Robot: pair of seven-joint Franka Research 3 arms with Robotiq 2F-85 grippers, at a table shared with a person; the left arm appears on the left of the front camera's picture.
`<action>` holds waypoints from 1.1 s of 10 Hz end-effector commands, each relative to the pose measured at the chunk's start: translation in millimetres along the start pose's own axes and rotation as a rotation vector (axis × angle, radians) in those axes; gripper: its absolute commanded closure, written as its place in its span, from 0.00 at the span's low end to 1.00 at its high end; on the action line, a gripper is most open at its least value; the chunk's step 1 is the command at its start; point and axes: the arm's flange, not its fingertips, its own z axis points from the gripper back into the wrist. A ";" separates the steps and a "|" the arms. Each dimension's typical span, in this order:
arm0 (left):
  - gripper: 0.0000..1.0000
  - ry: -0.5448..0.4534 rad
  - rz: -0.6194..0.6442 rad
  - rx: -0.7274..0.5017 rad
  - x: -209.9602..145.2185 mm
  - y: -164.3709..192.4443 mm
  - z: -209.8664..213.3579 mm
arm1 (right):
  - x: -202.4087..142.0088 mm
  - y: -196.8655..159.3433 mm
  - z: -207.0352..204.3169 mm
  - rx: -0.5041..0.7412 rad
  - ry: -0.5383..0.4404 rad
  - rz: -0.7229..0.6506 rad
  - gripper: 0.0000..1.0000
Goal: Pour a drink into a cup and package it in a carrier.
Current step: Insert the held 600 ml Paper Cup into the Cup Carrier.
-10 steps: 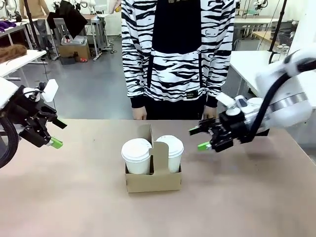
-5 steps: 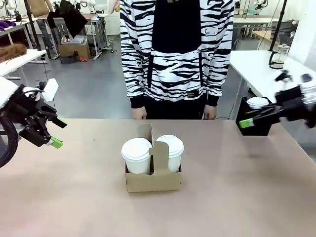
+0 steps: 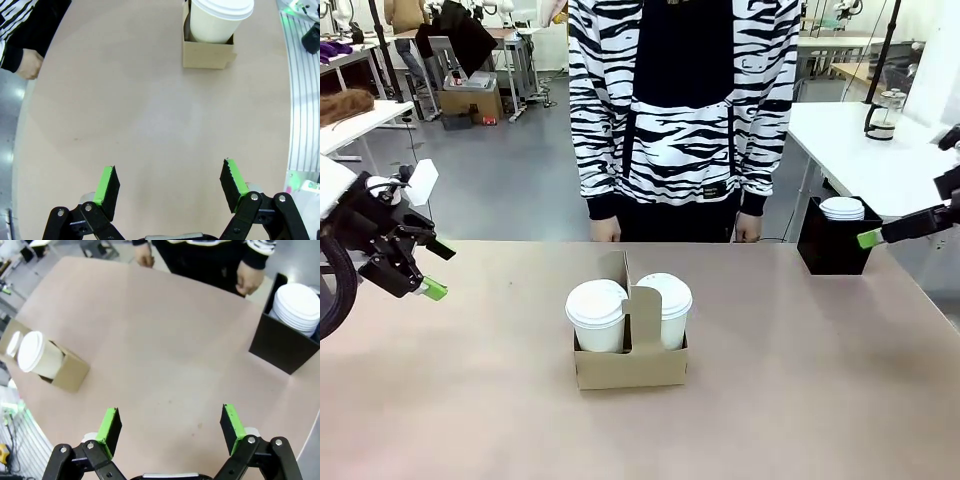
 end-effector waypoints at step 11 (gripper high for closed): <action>0.00 -0.033 -0.017 -0.001 -1.3 1.2 -1.0 | -0.3 -0.5 -0.5 0.000 0.004 0.004 0.00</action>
